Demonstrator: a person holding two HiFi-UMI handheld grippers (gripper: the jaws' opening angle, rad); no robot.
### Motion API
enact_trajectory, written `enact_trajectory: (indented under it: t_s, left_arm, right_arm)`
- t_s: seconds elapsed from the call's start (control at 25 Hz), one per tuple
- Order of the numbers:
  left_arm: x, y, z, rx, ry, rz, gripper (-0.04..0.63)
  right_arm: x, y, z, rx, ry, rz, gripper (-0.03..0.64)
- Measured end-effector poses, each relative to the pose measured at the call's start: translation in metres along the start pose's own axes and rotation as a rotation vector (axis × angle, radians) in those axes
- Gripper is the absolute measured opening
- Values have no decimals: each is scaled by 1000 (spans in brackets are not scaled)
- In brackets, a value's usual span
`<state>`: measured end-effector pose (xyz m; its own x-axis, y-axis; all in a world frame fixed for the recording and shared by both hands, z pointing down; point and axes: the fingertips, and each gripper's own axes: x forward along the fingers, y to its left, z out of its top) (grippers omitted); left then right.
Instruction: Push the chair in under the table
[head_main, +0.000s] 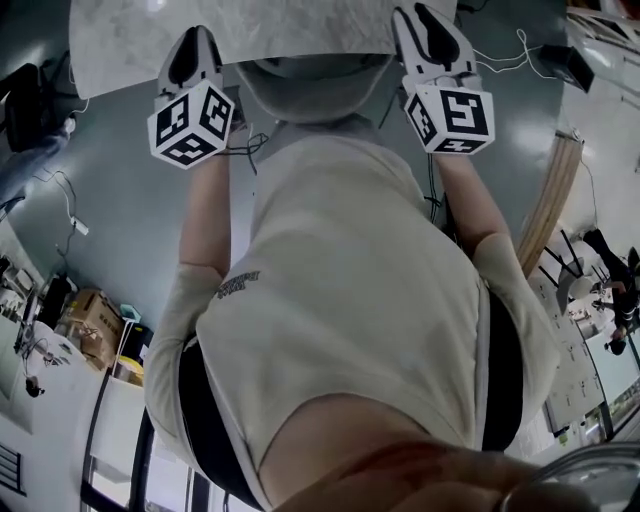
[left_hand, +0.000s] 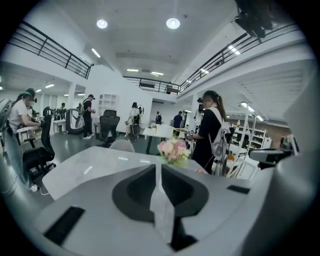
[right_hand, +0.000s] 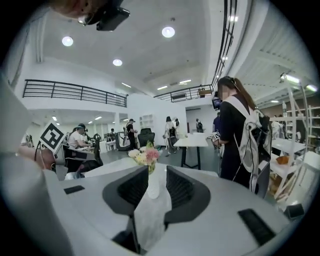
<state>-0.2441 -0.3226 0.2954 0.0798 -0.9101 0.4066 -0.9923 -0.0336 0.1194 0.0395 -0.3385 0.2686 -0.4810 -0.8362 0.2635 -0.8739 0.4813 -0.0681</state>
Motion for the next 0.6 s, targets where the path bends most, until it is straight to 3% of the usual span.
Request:
enact_trajectory:
  t_s: [0.12,0.32,0.6]
  left_arm:
    - [-23,-12,36,45,-82,-44,38]
    - [-59,-23,83,60,-195,-113,38]
    - [-117,-25,136,120,-359,-156,26]
  right_arm:
    - [-16,18,35,-4,-69,22,114]
    - [-41,49,85,-32,-171,39,84]
    - [-75,105,144,-29,-256,127,54]
